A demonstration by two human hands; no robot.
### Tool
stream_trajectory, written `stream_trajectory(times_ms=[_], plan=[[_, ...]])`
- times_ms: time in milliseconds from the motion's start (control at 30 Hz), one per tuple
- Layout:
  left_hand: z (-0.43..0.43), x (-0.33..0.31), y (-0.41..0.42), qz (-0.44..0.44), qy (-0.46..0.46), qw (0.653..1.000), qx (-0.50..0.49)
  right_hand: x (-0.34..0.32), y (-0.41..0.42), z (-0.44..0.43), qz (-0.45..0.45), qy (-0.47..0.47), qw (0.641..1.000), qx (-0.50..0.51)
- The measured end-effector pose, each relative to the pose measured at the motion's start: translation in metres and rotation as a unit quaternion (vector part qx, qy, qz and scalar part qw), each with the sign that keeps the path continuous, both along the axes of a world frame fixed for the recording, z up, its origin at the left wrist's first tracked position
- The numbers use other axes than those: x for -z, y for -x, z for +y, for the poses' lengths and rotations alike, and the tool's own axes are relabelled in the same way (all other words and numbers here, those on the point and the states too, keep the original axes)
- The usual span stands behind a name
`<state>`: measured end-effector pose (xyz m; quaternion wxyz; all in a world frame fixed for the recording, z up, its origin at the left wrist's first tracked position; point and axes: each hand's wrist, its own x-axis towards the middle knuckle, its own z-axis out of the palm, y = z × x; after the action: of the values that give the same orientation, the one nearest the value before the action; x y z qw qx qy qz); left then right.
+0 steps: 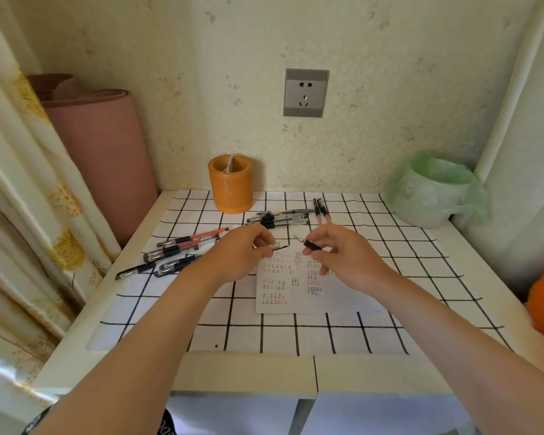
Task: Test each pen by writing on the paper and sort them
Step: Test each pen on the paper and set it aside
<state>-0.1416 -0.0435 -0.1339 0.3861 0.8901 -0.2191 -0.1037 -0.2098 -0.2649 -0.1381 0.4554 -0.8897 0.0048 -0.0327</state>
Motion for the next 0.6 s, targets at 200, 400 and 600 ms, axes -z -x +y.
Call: stream_trajectory(times_ms=[200, 400, 600], plan=[[0.001, -0.001, 0.002, -0.021, -0.024, 0.999, 0.014, 0.004, 0.002, 0.002, -0.027, 0.109, 0.994, -0.001], [0.000, -0.002, 0.005, -0.027, -0.033, 0.998, 0.041, 0.003, 0.003, 0.007, -0.027, 0.123, 0.992, -0.021], [-0.009, -0.003, 0.011, -0.005, 0.036, 0.998, 0.054, -0.003, 0.009, 0.019, -0.040, 0.190, 0.978, -0.081]])
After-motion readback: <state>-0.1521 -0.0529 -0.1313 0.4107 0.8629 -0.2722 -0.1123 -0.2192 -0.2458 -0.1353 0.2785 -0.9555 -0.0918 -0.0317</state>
